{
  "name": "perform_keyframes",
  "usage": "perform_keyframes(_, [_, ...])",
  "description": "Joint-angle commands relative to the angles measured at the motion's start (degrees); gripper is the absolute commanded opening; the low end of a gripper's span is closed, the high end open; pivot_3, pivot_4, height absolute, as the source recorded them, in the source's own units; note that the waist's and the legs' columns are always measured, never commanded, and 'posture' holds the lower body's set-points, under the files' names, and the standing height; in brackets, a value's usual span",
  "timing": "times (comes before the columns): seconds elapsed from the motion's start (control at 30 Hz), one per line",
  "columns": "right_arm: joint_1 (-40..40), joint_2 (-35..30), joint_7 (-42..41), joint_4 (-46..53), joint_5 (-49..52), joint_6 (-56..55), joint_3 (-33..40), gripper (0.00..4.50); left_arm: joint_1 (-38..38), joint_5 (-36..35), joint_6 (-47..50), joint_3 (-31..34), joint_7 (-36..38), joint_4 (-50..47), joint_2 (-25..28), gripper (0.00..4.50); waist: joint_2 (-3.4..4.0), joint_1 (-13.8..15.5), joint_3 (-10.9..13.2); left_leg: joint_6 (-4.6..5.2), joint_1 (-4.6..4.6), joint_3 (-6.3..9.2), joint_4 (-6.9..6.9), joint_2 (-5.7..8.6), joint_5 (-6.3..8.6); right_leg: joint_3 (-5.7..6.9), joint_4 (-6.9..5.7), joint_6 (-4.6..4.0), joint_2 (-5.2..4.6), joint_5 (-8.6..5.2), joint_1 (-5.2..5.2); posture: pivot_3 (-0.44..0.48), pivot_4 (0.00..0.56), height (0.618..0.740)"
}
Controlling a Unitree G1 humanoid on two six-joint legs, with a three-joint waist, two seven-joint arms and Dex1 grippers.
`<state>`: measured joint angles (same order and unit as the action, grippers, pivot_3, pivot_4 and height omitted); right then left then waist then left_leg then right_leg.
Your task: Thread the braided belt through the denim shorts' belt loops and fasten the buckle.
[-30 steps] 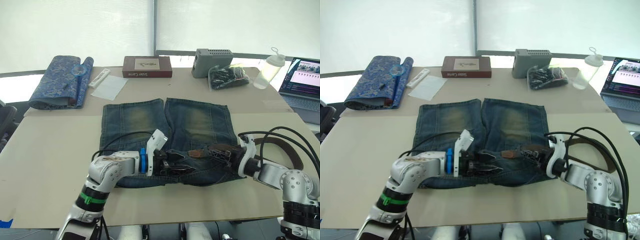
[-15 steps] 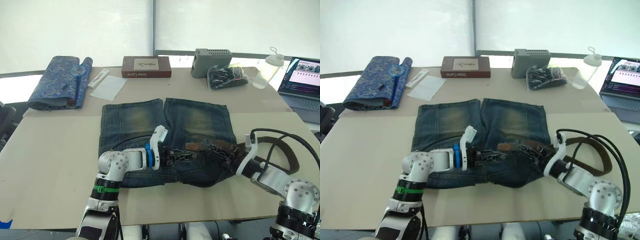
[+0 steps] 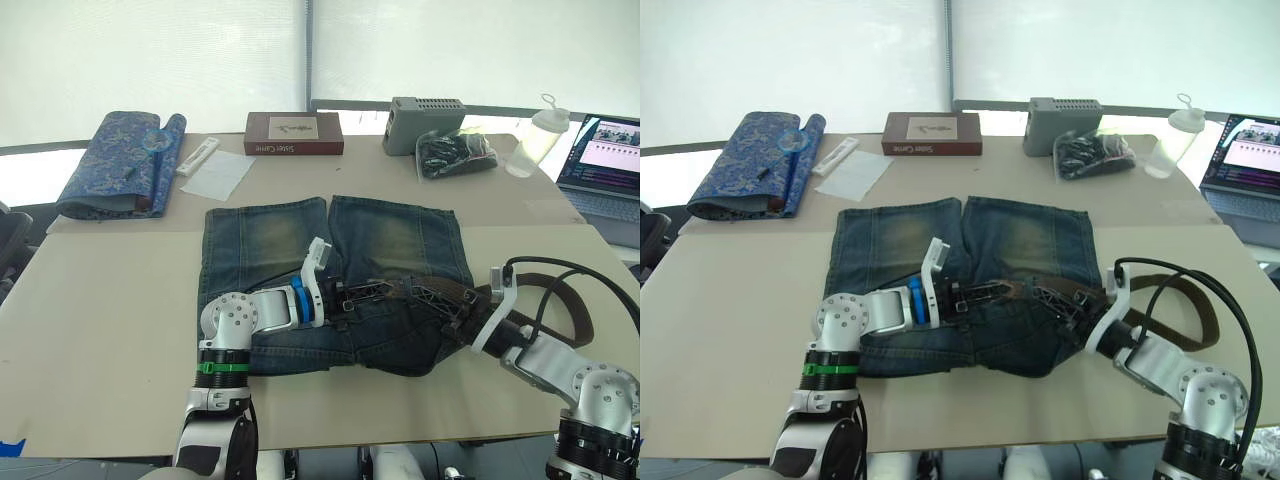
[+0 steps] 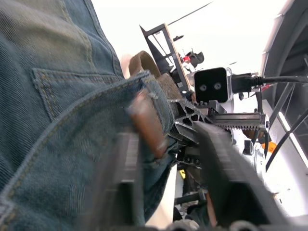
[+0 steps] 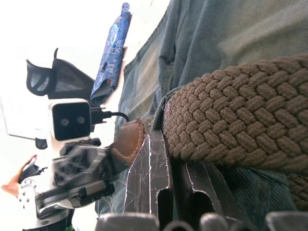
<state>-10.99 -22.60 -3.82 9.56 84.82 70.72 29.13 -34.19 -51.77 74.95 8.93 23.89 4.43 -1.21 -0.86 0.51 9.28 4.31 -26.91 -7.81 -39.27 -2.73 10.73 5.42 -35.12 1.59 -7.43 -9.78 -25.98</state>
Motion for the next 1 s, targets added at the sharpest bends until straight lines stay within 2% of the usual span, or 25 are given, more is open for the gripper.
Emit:
perform_keyframes(0.03, [0.6, -1.9, -1.2, 3.5, 1.4, -2.0, -1.4, 0.0, -1.1, -1.5, -0.3, 0.7, -0.2, 0.2, -1.3, 0.04, 0.0, 0.0, 0.0, 0.0, 0.0, 0.0, 0.0, 0.0, 0.0, 0.0, 0.0, -0.02, 0.0, -0.01, 0.0, 0.0, 0.15, 0.709])
perform_keyframes(0.07, [0.9, -2.4, -1.6, 4.0, 0.6, -2.4, -1.8, 0.0, -1.2, -1.6, -0.5, 1.1, -0.5, 0.5, -1.5, 0.04, 0.0, 0.0, 0.0, -0.01, -0.01, 0.0, 0.0, 0.0, 0.0, 0.0, 0.01, -0.02, 0.0, -0.01, 0.0, 0.0, 0.15, 0.709])
perform_keyframes(0.13, [2.3, -4.9, -3.3, 6.9, -1.6, -3.1, -2.8, 0.78, -1.6, -1.6, -0.5, 1.5, -0.7, 0.8, -1.5, 0.0, 0.0, 0.1, 0.0, -0.02, -0.02, 0.01, 0.0, 0.0, 0.02, 0.0, 0.01, -0.04, 0.0, -0.02, 0.0, 0.0, 0.15, 0.709])
perform_keyframes(0.3, [7.7, -11.5, -9.3, 13.5, -3.9, -5.2, -1.9, 2.41, -1.9, -1.7, -0.5, 2.4, -0.7, 1.5, -1.3, 0.0, 0.0, 0.2, 0.0, -0.02, -0.05, 0.03, 0.0, 0.01, 0.02, 0.01, 0.03, -0.05, -0.01, -0.03, -0.02, 0.0, 0.15, 0.709])
perform_keyframes(0.47, [14.2, -21.2, -20.2, 24.0, -15.3, -12.9, -0.1, 2.41, -2.4, -2.0, -0.4, 3.2, -1.1, 1.4, -1.1, 0.0, -0.01, 0.2, 0.0, -0.3, -0.08, 0.02, -0.01, 0.05, 0.18, -0.01, 0.05, -0.07, -0.03, -0.05, -0.03, 0.0, 0.15, 0.709])
perform_keyframes(0.53, [14.8, -23.0, -21.2, 25.0, -19.8, -14.9, -2.9, 1.83, -2.5, -2.3, 0.1, 3.8, -1.5, 0.9, -0.9, 0.0, -0.06, 0.0, 0.0, -0.3, -0.07, 0.03, -0.01, 0.05, 0.18, 0.0, 0.07, -0.07, -0.04, -0.05, -0.02, 0.0, 0.15, 0.709])
perform_keyframes(0.67, [13.5, -26.1, -22.7, 24.7, -34.9, -20.8, -15.0, 0.47, -2.4, -4.0, 2.3, 5.0, -2.4, -1.5, 0.3, 0.0, -0.09, 0.1, 0.0, -0.32, 0.0, 0.04, -0.01, 0.0, 0.19, 0.03, 0.07, -0.07, -0.02, -0.05, 0.0, 0.0, 0.15, 0.709])
perform_keyframes(0.73, [12.0, -26.3, -22.5, 22.9, -40.8, -23.1, -19.5, 0.02, -2.2, -5.2, 3.5, 5.8, -3.0, -2.7, 1.0, 0.0, -0.09, 0.2, 0.0, -0.32, -0.05, 0.01, -0.01, 0.01, 0.19, 0.01, 0.07, -0.08, -0.03, -0.05, -0.07, 0.0, 0.15, 0.709])
perform_keyframes(0.87, [8.1, -24.2, -20.0, 18.3, -48.0, -23.8, -24.7, 0.02, -1.2, -7.7, 6.4, 7.0, -4.1, -6.3, 2.9, 0.0, -0.09, 0.2, 0.0, -0.31, -0.1, 0.01, -0.01, 0.03, 0.18, -0.01, 0.06, -0.07, -0.04, -0.04, -0.09, 0.0, 0.15, 0.709])
perform_keyframes(1.0, [7.5, -23.5, -20.9, 16.1, -50.3, -22.3, -25.5, 0.02, 1.6, -7.6, 6.1, 5.1, -3.0, -12.0, 6.4, 0.0, -0.09, 0.3, 0.0, -0.31, -0.1, 0.01, -0.03, 0.02, 0.18, 0.0, 0.04, -0.07, -0.03, -0.04, -0.09, 0.0, 0.15, 0.709])
